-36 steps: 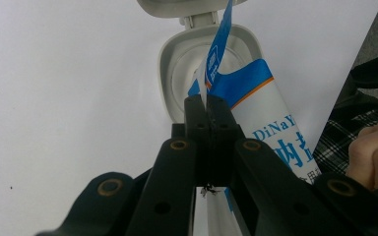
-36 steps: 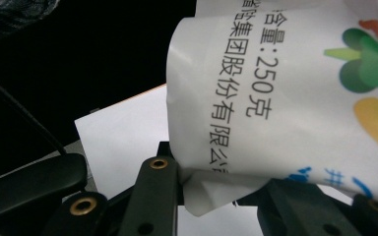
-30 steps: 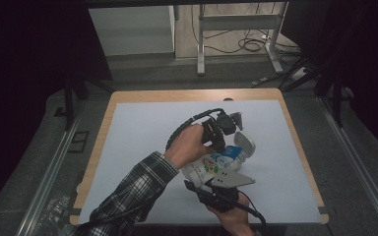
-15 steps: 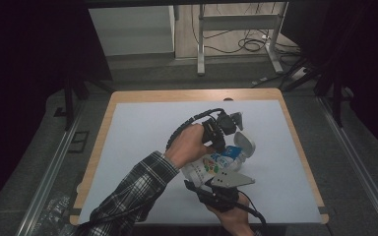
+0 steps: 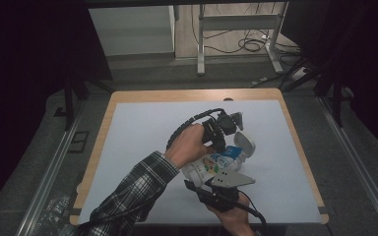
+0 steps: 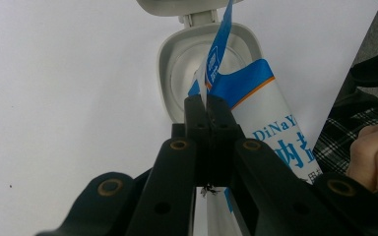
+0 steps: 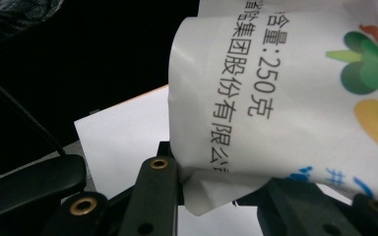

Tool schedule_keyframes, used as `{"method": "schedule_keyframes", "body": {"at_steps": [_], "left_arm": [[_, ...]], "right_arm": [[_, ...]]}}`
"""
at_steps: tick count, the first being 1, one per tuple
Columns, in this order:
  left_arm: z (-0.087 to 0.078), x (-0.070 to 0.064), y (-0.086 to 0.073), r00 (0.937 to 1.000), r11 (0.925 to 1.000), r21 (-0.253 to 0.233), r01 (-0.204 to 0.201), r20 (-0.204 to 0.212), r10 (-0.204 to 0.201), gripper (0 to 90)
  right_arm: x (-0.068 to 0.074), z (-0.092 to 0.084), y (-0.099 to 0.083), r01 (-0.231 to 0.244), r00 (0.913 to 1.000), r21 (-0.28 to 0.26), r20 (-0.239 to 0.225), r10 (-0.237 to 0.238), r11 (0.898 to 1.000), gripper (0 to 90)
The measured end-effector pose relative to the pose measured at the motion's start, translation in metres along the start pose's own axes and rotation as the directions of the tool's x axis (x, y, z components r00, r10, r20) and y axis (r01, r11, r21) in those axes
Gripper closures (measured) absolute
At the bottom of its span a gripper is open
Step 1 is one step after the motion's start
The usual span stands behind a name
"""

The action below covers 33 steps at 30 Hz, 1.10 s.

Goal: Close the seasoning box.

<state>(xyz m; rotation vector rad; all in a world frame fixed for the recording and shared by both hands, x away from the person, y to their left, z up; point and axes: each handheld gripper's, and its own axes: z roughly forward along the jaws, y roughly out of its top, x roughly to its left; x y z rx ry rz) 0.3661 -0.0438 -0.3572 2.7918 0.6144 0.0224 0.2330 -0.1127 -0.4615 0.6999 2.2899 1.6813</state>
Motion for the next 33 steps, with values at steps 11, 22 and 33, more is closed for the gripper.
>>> {"method": "schedule_keyframes", "body": {"at_steps": [11,22,33], "left_arm": [[0.0003,-0.0002,0.0001,1.0000,1.0000,0.001,0.001,0.000,-0.001,89.9],[-0.0001,-0.0002,-0.0002,1.0000,1.0000,0.001,0.002,0.000,-0.002,90.0],[-0.0001,-0.0001,0.0001,1.0000,1.0000,0.002,0.002,0.002,-0.002,90.0]], "right_arm": [[0.0003,-0.0005,0.0003,-0.005,1.0000,-0.001,-0.002,0.005,1.000,75.0],[0.0007,-0.0007,0.0006,-0.004,1.0000,-0.001,-0.002,0.004,1.000,75.0],[0.0006,-0.0009,0.0007,-0.002,1.0000,-0.003,-0.002,0.002,1.000,75.1]]}}
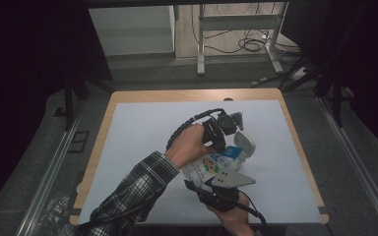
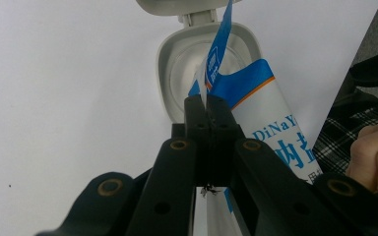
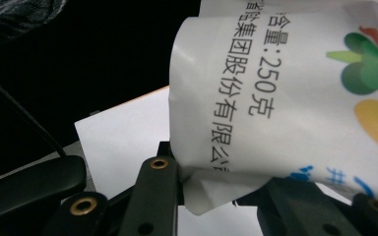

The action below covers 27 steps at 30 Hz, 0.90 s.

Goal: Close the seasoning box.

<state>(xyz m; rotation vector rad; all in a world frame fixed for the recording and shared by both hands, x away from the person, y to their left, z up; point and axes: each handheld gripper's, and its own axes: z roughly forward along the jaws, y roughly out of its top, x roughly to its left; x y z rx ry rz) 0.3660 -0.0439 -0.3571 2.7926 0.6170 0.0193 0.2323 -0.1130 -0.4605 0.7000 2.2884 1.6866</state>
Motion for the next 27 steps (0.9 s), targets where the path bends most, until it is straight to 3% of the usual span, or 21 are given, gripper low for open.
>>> {"method": "schedule_keyframes", "body": {"at_steps": [27], "left_arm": [[0.0006,0.0001,0.0007,1.0000,1.0000,0.003,0.002,0.005,-0.002,89.9]], "right_arm": [[0.0001,-0.0013,0.0013,0.011,0.9999,-0.010,0.002,-0.011,1.000,75.1]]}}
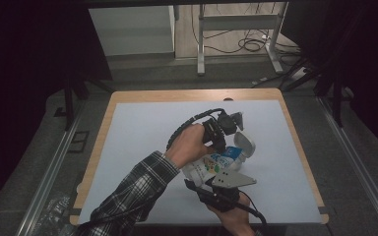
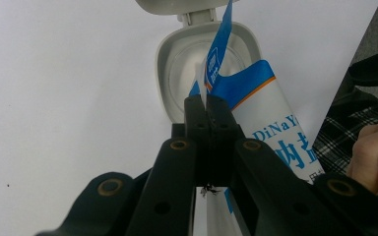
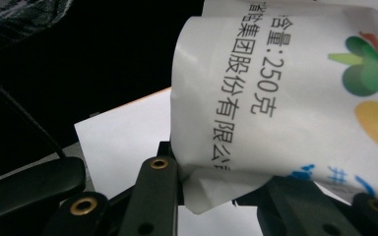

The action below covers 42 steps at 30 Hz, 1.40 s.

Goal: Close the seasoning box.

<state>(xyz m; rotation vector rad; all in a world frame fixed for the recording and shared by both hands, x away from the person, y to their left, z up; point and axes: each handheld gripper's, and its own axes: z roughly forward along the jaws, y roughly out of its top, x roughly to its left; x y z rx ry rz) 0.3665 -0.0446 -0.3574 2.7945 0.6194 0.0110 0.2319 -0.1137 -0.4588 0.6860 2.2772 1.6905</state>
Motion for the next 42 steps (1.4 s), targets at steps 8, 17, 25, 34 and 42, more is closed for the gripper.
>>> {"method": "schedule_keyframes", "body": {"at_steps": [8,17,25,34,42], "left_arm": [[0.0002,-0.0002,0.0001,1.0000,1.0000,0.002,-0.002,0.001,0.001,89.9],[0.0004,0.0000,-0.0001,1.0000,1.0000,0.002,-0.001,0.002,0.001,89.9],[0.0008,0.0000,0.0000,1.0000,1.0000,0.003,-0.002,0.002,0.002,89.9],[0.0007,0.0001,-0.0004,1.0000,1.0000,0.000,-0.001,0.003,0.001,89.8],[0.0018,0.0017,-0.0032,1.0000,0.9999,-0.012,0.001,0.000,-0.001,89.7]], "right_arm": [[0.0001,-0.0004,0.0005,0.006,1.0000,-0.003,0.002,-0.006,1.000,75.1],[0.0005,-0.0006,0.0008,0.006,1.0000,-0.004,0.003,-0.006,1.000,75.1],[0.0005,-0.0008,0.0009,0.006,1.0000,-0.004,0.002,-0.006,1.000,75.1],[0.0006,-0.0008,0.0006,0.007,1.0000,-0.004,0.002,-0.007,1.000,75.1],[0.0005,0.0013,-0.0025,0.012,0.9999,0.009,0.007,-0.012,1.000,75.1]]}}
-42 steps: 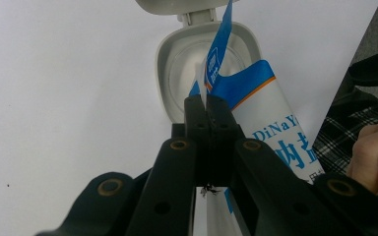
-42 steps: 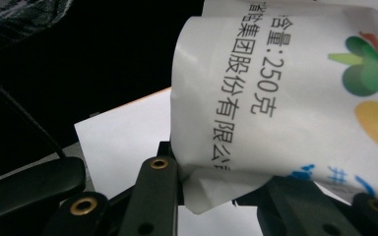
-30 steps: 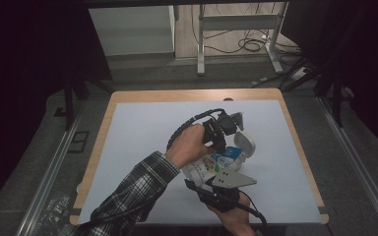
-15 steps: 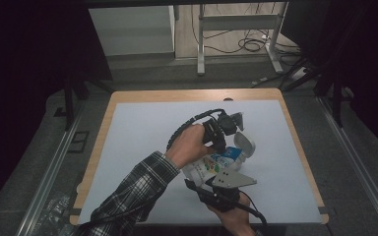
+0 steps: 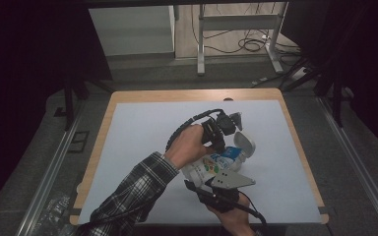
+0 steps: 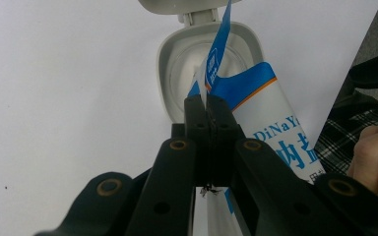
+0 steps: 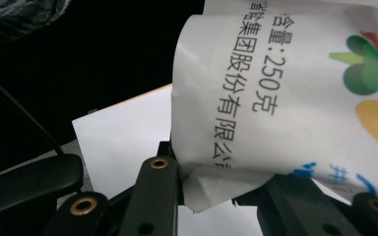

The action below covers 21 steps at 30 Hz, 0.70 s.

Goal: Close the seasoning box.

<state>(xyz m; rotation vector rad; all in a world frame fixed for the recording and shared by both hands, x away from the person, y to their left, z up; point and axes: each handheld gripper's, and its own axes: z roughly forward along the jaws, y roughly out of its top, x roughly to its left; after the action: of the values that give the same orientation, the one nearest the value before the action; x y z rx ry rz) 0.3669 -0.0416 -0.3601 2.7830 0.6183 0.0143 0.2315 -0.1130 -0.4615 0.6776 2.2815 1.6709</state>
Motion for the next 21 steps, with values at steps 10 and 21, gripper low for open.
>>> {"method": "schedule_keyframes", "body": {"at_steps": [10,21], "left_arm": [[-0.001,0.002,-0.003,1.0000,0.9999,-0.016,0.005,0.005,-0.005,89.5],[-0.003,0.008,-0.011,0.9993,0.9983,-0.056,0.018,0.033,-0.016,89.5]], "right_arm": [[0.001,0.004,-0.005,0.005,1.0000,0.022,0.007,-0.005,1.000,75.0],[0.002,0.011,-0.015,0.007,0.9997,0.055,0.023,-0.009,0.998,74.6]]}}
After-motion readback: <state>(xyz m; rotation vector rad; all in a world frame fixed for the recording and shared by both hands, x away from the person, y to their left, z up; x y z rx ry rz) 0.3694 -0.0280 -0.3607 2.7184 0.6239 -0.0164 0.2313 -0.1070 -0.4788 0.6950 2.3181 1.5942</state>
